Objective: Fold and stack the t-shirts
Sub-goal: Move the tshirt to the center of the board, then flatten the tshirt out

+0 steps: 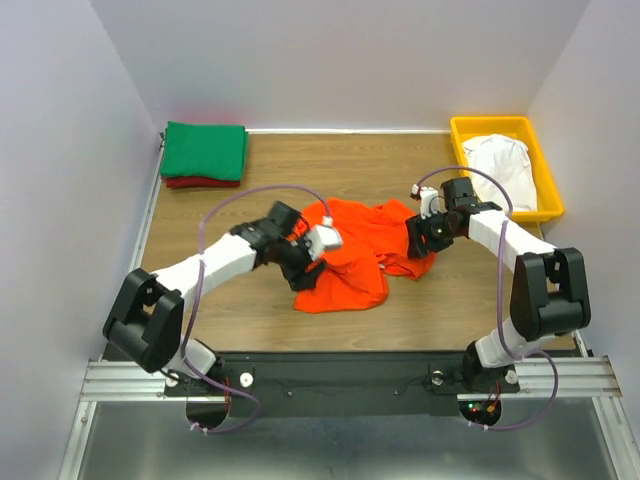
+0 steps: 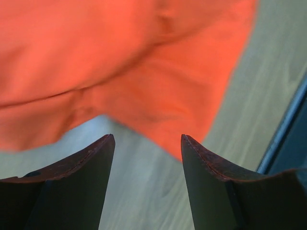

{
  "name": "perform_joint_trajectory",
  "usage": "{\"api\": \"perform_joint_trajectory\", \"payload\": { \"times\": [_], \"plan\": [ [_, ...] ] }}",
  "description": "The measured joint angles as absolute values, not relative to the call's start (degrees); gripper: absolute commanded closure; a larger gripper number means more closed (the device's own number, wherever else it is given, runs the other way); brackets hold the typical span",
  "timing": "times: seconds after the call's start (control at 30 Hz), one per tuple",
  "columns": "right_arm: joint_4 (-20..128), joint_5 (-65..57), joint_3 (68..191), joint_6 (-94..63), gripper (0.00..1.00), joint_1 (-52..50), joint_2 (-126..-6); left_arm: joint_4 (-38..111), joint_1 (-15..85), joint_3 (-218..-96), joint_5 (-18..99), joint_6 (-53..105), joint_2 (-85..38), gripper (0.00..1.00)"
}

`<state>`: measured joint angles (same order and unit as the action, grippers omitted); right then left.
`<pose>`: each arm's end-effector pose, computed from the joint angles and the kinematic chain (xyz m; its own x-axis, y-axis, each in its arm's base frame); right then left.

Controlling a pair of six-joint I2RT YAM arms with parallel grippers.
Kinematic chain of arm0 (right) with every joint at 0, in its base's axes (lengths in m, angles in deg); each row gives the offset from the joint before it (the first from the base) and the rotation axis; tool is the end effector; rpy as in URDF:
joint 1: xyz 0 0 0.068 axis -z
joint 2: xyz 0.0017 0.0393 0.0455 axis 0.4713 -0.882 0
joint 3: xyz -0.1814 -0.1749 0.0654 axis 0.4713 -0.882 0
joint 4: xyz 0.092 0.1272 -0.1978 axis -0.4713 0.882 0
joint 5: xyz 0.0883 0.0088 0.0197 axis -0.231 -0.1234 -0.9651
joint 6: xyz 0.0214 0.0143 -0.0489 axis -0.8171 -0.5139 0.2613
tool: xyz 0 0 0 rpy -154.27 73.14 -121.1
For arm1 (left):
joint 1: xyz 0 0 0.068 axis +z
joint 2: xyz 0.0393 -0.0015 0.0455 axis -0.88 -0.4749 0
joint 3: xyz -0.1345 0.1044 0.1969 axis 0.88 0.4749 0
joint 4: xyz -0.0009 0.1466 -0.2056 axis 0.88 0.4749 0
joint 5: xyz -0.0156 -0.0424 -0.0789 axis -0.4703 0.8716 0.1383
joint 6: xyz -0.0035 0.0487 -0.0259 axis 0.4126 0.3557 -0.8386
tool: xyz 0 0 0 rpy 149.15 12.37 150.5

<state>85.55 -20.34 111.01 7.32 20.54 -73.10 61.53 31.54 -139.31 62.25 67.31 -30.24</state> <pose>0.2898 0.0542 0.1987 -0.7644 -0.3533 -0.5393 -0.5358 0.8134 0.2265 0.2407 -0.1613 0.2248 -0.2313 0.6257 -0.7450 0.9464 0.3221 -0.0233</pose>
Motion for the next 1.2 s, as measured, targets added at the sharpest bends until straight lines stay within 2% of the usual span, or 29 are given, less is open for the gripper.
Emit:
{"api": "perform_joint_trajectory", "payload": {
  "times": [0.13,0.23,0.3,0.33,0.37,0.43,0.47,0.5,0.63,0.67,0.77,0.83,0.93,0.97,1.0,1.03,1.07,1.13,1.2],
  "plan": [
    [85.3,-18.4,110.2,7.9,0.41,20.5,-76.4,61.4,20.3,-136.5,58.7,69.2,-31.3,0.28],
    [85.3,-17.4,108.8,8.3,0.46,20.5,-77.6,60.5,18.1,-136.2,56.6,69.7,-32.8,0.32],
    [85.2,-16.8,108.3,8.4,0.50,20.5,-78.3,58.8,17.2,-136.2,54.0,69.9,-34.6,0.43],
    [84.9,-16.7,108.3,8.5,0.51,20.5,-78.4,58.0,16.7,-136.2,52.7,70.0,-36.1,0.53],
    [84.9,-16.4,108.3,8.4,0.53,20.5,-78.4,57.5,16.4,-136.2,51.6,70.1,-37.2,0.73],
    [84.8,-16.3,108.4,8.4,0.55,20.5,-78.6,56.6,15.9,-136.2,48.9,70.9,-40.0,0.84],
    [84.7,-16.2,108.4,8.3,0.55,20.5,-78.7,56.1,15.9,-136.1,47.8,71.5,-40.5,0.96],
    [84.7,-16.2,108.5,8.2,0.56,20.5,-78.7,55.6,16.0,-136.1,47.1,71.5,-40.4,1.00],
    [84.7,-16.1,109.9,8.0,0.68,20.5,-80.0,56.2,18.6,-135.7,46.4,73.8,-39.7,1.00],
    [84.7,-15.9,110.7,7.8,0.76,20.5,-80.8,57.1,20.3,-135.6,46.7,74.7,-39.3,1.00],
    [83.9,-14.2,115.1,7.1,0.88,20.5,-85.0,60.7,28.8,-136.0,47.8,77.6,-37.8,1.00],
    [82.8,-12.9,118.6,6.8,0.88,20.5,-87.9,63.8,35.1,-137.1,48.3,79.9,-36.8,1.00],
    [81.5,-12.3,122.4,6.3,0.78,20.5,-90.9,66.4,39.9,-138.4,48.3,82.6,-35.2,1.00],
    [80.9,-12.7,123.4,6.1,0.65,20.5,-91.4,67.4,41.5,-139.1,48.4,83.6,-34.3,0.98],
    [80.6,-13.2,123.6,6.0,0.59,20.5,-91.4,68.0,42.2,-139.5,48.5,84.2,-33.9,0.91],
    [80.6,-13.8,123.8,5.6,0.46,20.5,-90.8,68.5,42.9,-140.0,48.6,84.5,-33.7,0.84],
    [80.6,-14.3,123.8,5.6,0.40,20.5,-90.2,69.4,44.2,-141.1,48.8,85.0,-33.7,0.68],
    [80.8,-15.2,123.5,6.3,0.34,20.5,-87.6,71.5,45.9,-143.2,50.1,85.8,-33.8,0.56],
    [80.9,-15.8,122.7,7.2,0.33,20.5,-84.1,73.3,47.0,-145.3,52.2,86.1,-33.7,0.50]
  ]
}}
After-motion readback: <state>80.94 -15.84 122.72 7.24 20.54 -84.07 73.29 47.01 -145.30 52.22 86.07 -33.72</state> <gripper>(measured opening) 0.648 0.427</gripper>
